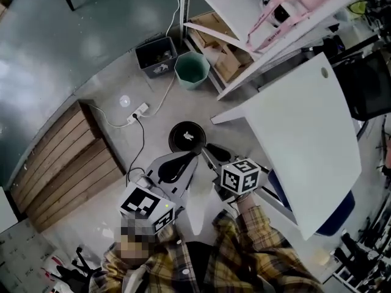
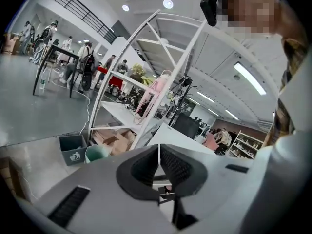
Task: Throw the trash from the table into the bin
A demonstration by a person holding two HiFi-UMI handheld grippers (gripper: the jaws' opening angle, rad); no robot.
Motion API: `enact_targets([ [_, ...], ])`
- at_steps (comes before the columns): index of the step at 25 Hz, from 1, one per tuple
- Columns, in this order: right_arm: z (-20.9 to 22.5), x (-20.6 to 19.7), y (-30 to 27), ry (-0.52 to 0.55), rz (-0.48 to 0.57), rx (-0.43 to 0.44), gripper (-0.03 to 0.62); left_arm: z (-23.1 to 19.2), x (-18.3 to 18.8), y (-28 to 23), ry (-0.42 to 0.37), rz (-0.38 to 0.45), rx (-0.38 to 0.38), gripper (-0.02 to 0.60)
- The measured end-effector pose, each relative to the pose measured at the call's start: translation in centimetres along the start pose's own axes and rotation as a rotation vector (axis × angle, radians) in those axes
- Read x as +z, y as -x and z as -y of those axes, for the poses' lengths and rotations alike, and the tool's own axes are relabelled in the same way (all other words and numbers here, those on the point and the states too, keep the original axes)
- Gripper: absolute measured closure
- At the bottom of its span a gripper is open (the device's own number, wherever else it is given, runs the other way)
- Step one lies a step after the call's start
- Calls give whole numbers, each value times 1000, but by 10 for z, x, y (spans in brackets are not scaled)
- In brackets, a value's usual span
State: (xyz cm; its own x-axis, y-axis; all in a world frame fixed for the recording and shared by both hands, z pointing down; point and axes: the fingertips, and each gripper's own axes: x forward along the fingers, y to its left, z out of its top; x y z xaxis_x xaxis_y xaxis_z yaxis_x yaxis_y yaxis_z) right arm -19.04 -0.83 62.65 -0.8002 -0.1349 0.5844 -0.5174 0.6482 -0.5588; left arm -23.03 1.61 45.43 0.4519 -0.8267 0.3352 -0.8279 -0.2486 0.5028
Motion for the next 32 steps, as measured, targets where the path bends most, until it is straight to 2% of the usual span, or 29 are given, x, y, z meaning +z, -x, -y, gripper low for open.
enact_targets([
  [5, -2, 57, 103, 24, 207, 27, 543, 73, 17, -39, -63, 6, -61, 561],
  [12, 48, 99, 262, 59, 396, -70, 554, 198, 27, -116, -130, 12, -200, 561],
  [18, 101, 114, 390, 58, 537, -204, 574, 306, 38, -188, -219, 20, -336, 561],
  [23, 123, 109, 468, 98, 576, -296, 589, 378, 38, -226, -255, 28, -412, 561],
  [26, 134, 99, 500, 111, 584, -350, 594, 411, 30, -241, -279, 7, -459, 561],
  [32, 151, 90, 544, 28, 656, -425, 595, 448, 16, -257, -323, -62, -551, 561],
])
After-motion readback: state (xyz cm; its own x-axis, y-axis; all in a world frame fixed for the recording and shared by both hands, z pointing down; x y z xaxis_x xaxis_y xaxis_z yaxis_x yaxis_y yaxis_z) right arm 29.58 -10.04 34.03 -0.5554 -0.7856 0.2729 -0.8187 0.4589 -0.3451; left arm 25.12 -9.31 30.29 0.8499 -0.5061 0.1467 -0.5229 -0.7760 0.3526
